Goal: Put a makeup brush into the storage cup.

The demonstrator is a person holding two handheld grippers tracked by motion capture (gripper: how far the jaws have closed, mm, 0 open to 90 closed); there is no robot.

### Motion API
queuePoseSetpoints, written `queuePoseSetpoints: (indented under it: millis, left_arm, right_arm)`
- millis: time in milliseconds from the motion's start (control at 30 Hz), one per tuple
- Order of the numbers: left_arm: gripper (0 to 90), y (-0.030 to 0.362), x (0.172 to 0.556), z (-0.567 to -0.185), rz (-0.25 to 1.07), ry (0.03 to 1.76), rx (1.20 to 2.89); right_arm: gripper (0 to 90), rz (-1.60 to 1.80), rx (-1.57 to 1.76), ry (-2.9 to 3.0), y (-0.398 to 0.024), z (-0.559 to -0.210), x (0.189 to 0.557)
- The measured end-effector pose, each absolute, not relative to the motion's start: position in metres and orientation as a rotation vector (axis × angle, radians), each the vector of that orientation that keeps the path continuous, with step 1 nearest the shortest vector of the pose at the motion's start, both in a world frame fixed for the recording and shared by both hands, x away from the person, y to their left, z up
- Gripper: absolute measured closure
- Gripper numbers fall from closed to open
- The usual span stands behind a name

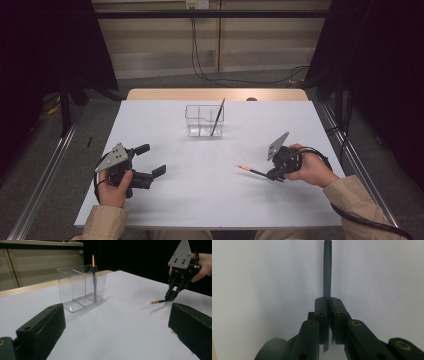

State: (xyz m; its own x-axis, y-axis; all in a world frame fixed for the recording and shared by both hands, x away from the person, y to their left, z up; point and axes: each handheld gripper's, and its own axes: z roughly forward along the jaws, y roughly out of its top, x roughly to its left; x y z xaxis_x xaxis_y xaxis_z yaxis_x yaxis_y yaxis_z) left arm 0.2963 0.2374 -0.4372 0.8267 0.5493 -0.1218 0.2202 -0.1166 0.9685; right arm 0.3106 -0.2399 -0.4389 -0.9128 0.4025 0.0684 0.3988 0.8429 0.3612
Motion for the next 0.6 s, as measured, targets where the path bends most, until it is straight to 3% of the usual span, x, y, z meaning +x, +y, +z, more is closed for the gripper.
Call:
queuePoseSetpoints:
  millis: [600]
  left_arm:
    - [0.9,0.2353,0.2975,-0.4384,0.307,0.604,1.701]
  right_arm:
    - [84.9,0.823,0.731,2.929,-0.2387,-0.4370,0.3096]
